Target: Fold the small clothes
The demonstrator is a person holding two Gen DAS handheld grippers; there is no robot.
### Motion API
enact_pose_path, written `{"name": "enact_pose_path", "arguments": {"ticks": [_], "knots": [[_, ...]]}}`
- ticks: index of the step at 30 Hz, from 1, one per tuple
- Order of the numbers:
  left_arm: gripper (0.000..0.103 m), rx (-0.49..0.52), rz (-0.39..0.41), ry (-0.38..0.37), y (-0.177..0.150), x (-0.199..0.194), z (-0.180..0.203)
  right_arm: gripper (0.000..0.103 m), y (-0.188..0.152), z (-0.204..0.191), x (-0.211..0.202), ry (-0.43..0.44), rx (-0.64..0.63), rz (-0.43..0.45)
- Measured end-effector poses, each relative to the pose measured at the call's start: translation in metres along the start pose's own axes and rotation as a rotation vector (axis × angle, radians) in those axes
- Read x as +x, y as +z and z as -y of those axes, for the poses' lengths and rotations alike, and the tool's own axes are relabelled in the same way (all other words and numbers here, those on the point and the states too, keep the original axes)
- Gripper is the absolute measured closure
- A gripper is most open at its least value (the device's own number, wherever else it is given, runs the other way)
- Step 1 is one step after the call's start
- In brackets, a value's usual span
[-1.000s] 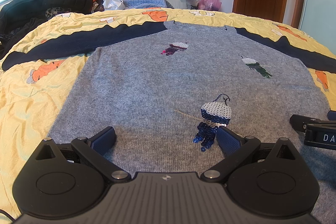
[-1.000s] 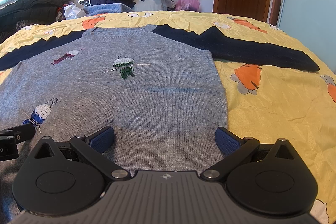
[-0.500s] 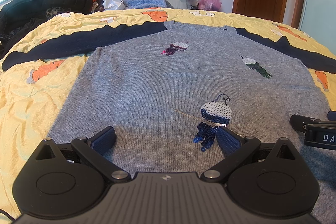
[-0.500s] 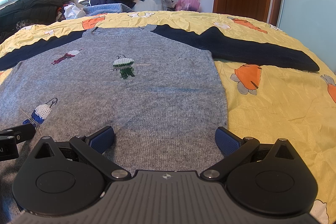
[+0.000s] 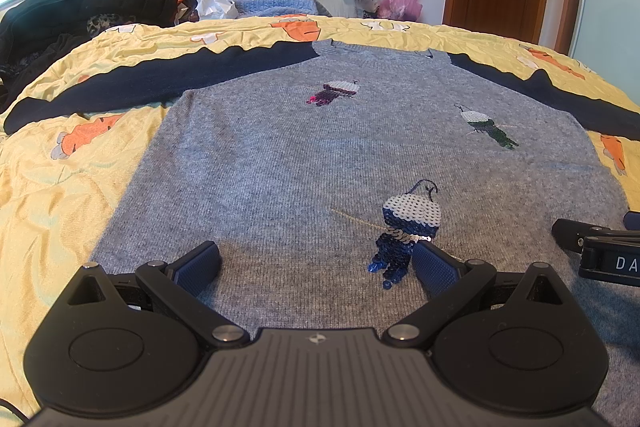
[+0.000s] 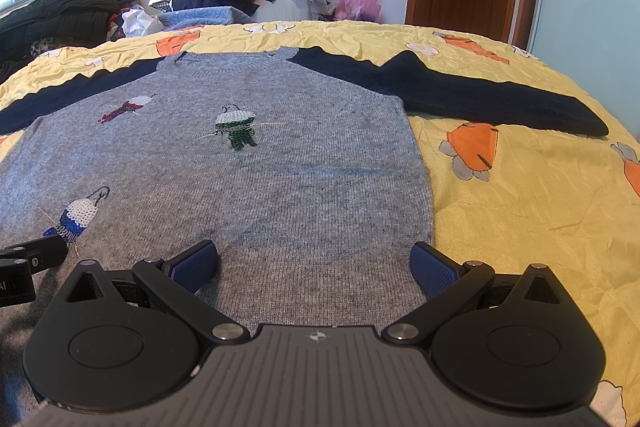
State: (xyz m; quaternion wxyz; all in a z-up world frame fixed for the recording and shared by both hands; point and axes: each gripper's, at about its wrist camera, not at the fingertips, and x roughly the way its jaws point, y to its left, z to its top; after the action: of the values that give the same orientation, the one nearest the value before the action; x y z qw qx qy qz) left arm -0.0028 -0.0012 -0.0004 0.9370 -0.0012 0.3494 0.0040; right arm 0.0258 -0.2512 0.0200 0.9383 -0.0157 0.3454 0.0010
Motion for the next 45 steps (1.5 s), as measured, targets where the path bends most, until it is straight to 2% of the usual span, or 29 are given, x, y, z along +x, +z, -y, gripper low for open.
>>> {"name": "enact_pose_path", "arguments": {"ticks": [18,24,27,33,36,40,45], "knots": [[0.0,0.003,0.001,0.016,0.001,-0.006,-0.001,0.0,0.0,0.0,0.0,0.0,0.0,0.0],[0.0,0.037,-0.005,0.076,0.003,-0.006,0.008,0.0,0.0,0.0,0.0,0.0,0.0,0.0],[0.0,0.033,-0.021,0.061,0.006,-0.005,0.006,0.0,0.0,0.0,0.0,0.0,0.0,0.0],[0.0,-0.039,-0.062,0.013,0.013,-0.004,-0.005,0.0,0.0,0.0,0.0,0.0,0.0,0.0],[0.0,-0.037,-0.038,-0.027,0.019,-0.006,-0.006,0.0,0.0,0.0,0.0,0.0,-0.001,0.0],[0.0,0.008,0.042,0.012,0.031,-0.005,0.0,0.0,0.0,0.0,0.0,0.0,0.0,0.0],[0.0,0.039,0.048,0.029,0.038,0.013,0.002,0.0,0.0,0.001,0.002,0.001,-0.001,-0.001]]}}
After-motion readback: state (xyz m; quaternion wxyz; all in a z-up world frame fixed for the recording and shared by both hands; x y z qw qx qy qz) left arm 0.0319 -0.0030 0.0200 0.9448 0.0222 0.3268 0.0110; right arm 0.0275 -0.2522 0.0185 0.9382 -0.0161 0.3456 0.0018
